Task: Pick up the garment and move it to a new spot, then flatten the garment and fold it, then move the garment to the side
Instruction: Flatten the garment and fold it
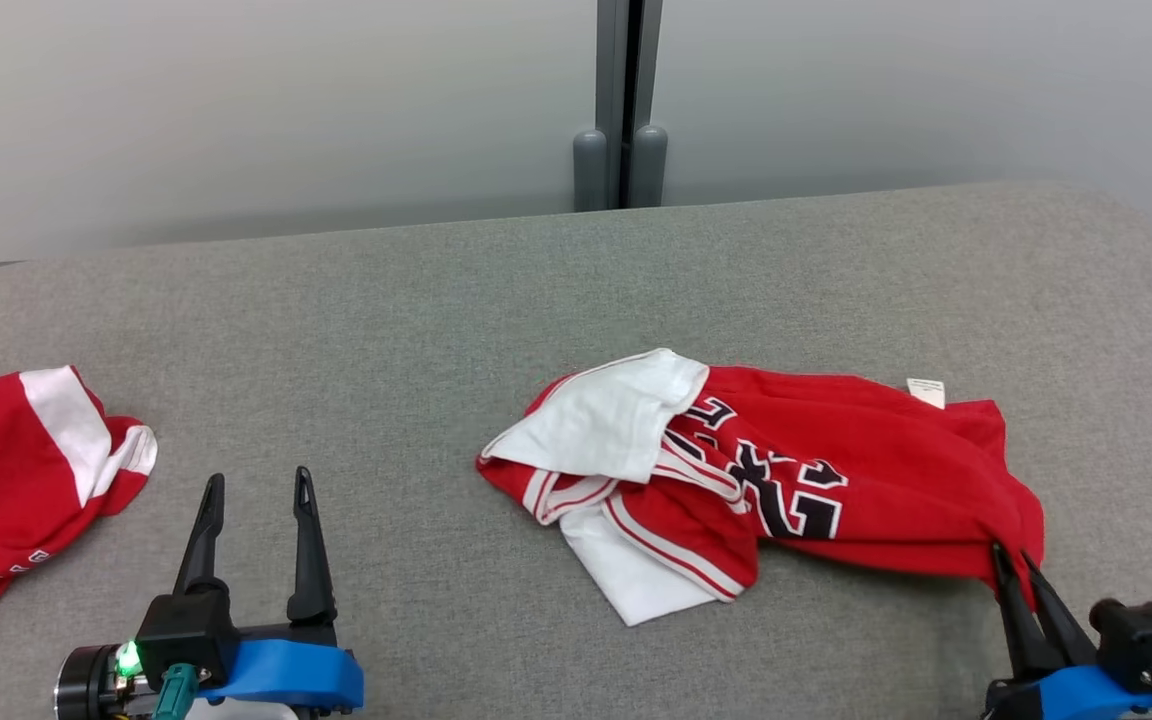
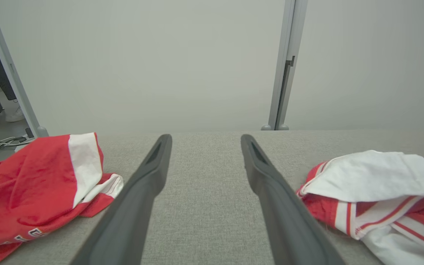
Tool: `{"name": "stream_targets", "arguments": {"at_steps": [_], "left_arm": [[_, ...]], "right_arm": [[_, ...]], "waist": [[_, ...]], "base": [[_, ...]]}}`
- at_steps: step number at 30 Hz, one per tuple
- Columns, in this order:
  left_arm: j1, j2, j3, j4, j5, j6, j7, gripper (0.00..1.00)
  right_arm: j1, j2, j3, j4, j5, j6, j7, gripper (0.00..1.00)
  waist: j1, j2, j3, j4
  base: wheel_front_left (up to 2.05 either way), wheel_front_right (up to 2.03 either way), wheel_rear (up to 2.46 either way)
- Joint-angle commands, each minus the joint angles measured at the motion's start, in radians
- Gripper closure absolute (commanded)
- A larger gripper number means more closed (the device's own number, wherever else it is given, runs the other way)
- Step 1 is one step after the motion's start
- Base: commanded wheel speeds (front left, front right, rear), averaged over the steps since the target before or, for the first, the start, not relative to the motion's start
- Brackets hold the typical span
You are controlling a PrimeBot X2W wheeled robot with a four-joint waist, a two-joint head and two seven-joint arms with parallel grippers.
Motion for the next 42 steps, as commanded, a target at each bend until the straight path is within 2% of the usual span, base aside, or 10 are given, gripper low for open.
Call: {"name": "stream_targets", "arguments": {"at_steps": [1,3,4,5,12,22,28,35,42], "left_arm": [[-0.002,0.000,0.002,-0.001,0.002,-0.001,-0.003,0.00],[-0.005,0.000,0.004,0.000,0.002,-0.002,-0.003,0.00],[-0.006,0.000,0.004,0.001,0.002,-0.003,-0.003,0.00],[-0.007,0.000,0.004,0.002,0.002,-0.004,-0.003,0.00],[-0.003,0.000,0.011,0.001,0.008,-0.007,-0.003,0.00],[-0.009,0.000,0.006,-0.002,0.010,-0.011,-0.003,0.00],[-0.019,0.000,0.002,0.002,0.012,-0.012,-0.003,0.00],[-0.022,0.000,-0.013,0.011,0.011,-0.020,-0.003,0.00],[-0.060,0.000,-0.119,0.046,0.026,-0.055,-0.003,0.00]], "right_arm": [[0.011,-0.004,-0.004,-0.007,-0.001,0.000,0.002,1.00],[0.028,0.004,-0.021,-0.007,-0.003,0.000,0.019,1.00],[0.034,0.008,-0.023,-0.010,-0.007,0.000,0.019,0.59],[0.035,0.013,-0.026,-0.015,-0.010,0.000,0.019,0.00],[0.001,0.037,-0.027,-0.092,-0.026,0.000,-0.022,0.00],[-0.016,0.070,0.070,-0.279,-0.024,0.000,-0.036,0.00],[-0.015,0.081,0.126,-0.250,-0.026,0.000,-0.037,0.00],[-0.033,0.085,0.132,-0.211,-0.026,0.000,-0.037,0.00],[-0.056,0.087,0.132,-0.197,-0.029,0.000,-0.037,0.00]], "waist": [[0.0001,0.0000,0.000,-0.001],[0.0001,0.0000,0.001,-0.006],[0.0001,0.0000,0.002,-0.007],[0.0001,0.0000,0.001,-0.008],[0.0001,0.0000,-0.007,-0.006],[0.0001,0.0000,0.001,0.018],[0.0001,0.0000,0.009,0.029],[0.0001,0.0000,0.013,0.025],[0.0001,0.0000,0.026,-0.006]], "base": [[0.00,0.00,0.00],[0.00,0.00,0.00],[0.00,0.00,0.00],[0.00,0.00,0.00],[0.00,0.00,0.00],[0.00,0.00,0.00],[0.00,0.00,0.00],[0.00,0.00,0.00],[0.00,0.00,0.00]]}}
